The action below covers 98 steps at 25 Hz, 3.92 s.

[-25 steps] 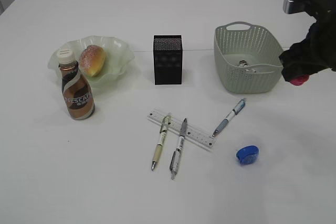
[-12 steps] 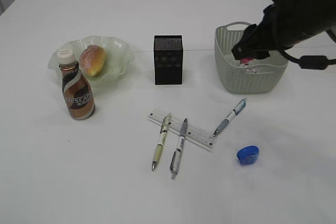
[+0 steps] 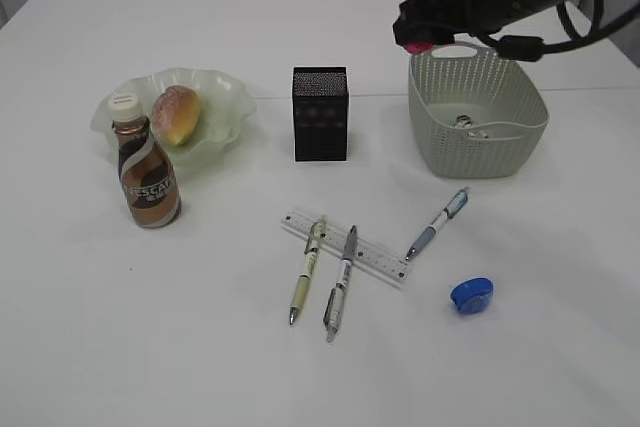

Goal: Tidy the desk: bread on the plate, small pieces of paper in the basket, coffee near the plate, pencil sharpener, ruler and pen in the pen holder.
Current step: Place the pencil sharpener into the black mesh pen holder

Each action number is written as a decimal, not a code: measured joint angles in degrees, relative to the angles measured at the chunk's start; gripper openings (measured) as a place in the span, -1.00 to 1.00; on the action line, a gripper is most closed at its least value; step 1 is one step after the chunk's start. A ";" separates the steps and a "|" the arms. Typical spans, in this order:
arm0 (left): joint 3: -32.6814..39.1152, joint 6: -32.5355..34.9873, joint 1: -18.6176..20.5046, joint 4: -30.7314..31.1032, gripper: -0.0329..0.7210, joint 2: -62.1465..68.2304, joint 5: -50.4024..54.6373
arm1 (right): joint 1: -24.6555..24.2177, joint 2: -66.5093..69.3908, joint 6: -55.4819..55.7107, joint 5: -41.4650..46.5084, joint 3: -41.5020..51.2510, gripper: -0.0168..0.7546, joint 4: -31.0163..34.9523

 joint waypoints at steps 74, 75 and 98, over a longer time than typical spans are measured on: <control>0.00 0.00 0.00 6.92 -0.24 0.00 -12.31 | 6.15 28.27 -8.35 -12.15 -22.69 0.15 20.83; 0.00 0.00 0.00 6.92 -0.24 0.00 -12.31 | 6.15 28.27 -8.35 -11.53 -23.09 0.15 20.96; 0.00 0.00 0.00 4.51 -0.24 0.00 -12.09 | 5.44 12.30 13.82 37.25 -28.86 0.15 -14.88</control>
